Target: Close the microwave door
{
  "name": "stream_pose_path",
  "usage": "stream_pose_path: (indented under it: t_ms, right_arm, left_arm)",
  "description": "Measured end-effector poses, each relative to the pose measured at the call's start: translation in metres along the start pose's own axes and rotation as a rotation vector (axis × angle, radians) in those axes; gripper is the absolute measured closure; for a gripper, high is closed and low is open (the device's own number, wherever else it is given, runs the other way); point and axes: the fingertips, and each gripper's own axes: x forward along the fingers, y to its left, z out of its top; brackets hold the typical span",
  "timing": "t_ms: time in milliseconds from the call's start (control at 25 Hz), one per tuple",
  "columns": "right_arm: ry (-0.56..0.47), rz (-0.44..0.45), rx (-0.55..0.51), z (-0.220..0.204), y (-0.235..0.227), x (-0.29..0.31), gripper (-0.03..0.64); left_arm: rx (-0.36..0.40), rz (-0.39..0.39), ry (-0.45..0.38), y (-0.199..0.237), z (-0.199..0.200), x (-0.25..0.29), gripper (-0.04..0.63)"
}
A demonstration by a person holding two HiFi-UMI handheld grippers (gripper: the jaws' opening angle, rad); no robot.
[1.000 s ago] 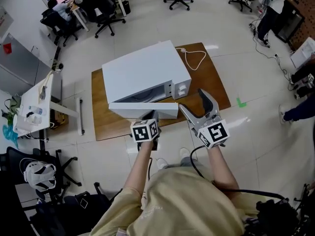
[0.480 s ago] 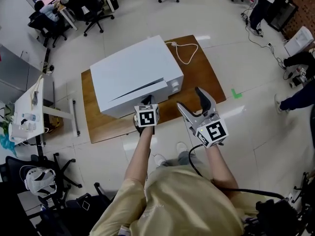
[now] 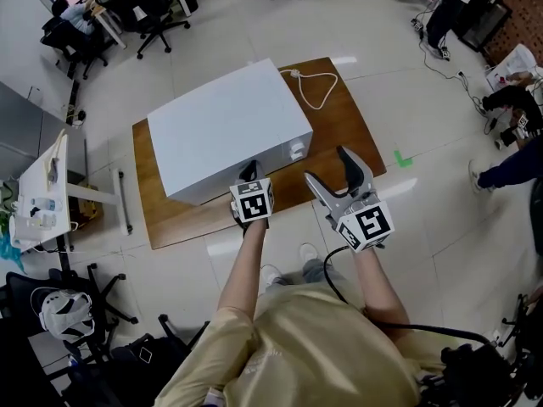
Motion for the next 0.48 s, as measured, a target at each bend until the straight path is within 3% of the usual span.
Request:
stream_pose_path:
  t_ms: [120, 200, 320, 480]
  right_arm:
    - [0.001, 0.014, -0.001, 0.001, 0.001, 0.003, 0.272]
    - [-0.003, 0.025, -0.002, 0.004, 0.006, 0.002, 0.272]
    - [-0.018, 0.051, -0.018, 0.017, 0.021, -0.003, 0.272]
    - [-0.040, 0.087, -0.025, 0.020, 0.039, -0.011, 0.272]
  left_arm:
    - [0.050, -0.007, 0.000, -0.002, -0.001, 0.001, 0.594]
    - [0.074, -0.061, -0.022, -0.009, -0.001, -0.004, 0.594]
    - [0.091, -0.166, -0.148, -0.018, 0.027, -0.039, 0.594]
    - [0.117, -0.165, -0.372, -0.022, 0.079, -0.123, 0.593]
